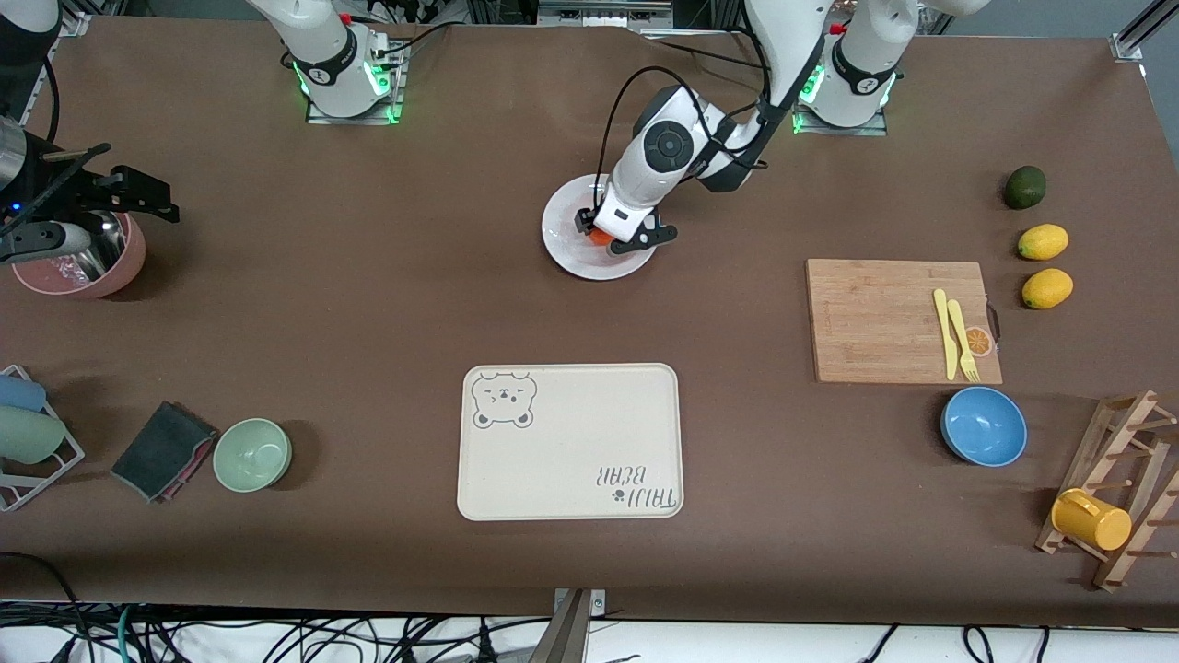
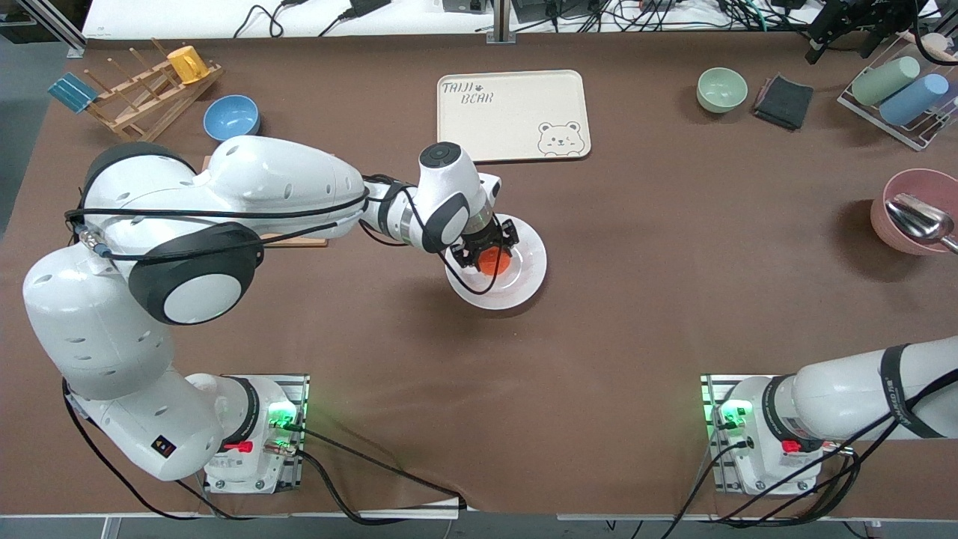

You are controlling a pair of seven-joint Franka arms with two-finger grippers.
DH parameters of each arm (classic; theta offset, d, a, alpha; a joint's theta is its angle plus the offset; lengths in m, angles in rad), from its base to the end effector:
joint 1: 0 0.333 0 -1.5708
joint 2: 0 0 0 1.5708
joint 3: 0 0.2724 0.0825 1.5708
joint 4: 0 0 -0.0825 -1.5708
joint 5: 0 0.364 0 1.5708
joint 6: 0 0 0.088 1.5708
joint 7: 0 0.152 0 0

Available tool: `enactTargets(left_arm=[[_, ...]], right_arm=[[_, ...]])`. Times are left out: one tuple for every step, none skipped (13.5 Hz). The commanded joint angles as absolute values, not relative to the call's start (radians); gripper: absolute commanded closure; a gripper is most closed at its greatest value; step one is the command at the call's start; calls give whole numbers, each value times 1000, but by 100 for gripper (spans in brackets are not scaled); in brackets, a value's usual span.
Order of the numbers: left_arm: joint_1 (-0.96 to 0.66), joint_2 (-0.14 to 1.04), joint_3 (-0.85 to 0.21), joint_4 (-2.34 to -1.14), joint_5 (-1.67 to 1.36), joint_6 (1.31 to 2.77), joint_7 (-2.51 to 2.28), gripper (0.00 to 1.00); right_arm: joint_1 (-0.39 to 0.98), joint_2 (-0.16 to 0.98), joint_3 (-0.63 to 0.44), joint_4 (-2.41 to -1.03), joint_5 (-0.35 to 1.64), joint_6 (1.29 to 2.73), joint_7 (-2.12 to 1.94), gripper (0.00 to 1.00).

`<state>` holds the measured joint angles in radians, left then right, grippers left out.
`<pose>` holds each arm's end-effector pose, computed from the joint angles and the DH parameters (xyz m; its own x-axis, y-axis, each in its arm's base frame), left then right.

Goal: Place orange and plate with both arms
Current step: 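Carry the orange with the left gripper and set it on the plate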

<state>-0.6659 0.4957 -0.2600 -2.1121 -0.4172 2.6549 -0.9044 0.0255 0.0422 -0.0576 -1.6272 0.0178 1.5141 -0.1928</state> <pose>0.3294 -0.4485 0.1231 0.9045 0.3332 -0.2663 0.3865 -0.9043 0.1811 0.5275 -0.0138 0.4842 0.9757 0.1610 -0.1488 0.1560 -0.9867 -0.0446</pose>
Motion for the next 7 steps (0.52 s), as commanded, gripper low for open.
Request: enactTargets(left_arm=[[-663,477,-255,-2094,-445,2640,-900,0],[-652,445,-247,-2092,-443,2597,-902,0],[-623,407,-244,-2094,-442,2551,-900,0],[-588,362,-245,-2098,-440,2504,-900,0],[-536,304,-244,-2100,-434,2440,-896,0],[-469,245,-244,-2100,-433,2372,-891,0],[-406,191,-245,-2100,-430,2321,-893,0]], right_arm=[[23,43,-51,-1609,12,1494,-190,0],[23,43,-51,-1609,12,1493,-190,0],[23,43,-51,-1609,12,1493,-192,0],[23,43,-52,-1609,12,1494,-190,0],[23,43,-51,-1609,12,1494,-193,0],[23,43,-51,-1609,12,1493,-198,0],[25,43,-51,-1609,12,1491,-198,0]])
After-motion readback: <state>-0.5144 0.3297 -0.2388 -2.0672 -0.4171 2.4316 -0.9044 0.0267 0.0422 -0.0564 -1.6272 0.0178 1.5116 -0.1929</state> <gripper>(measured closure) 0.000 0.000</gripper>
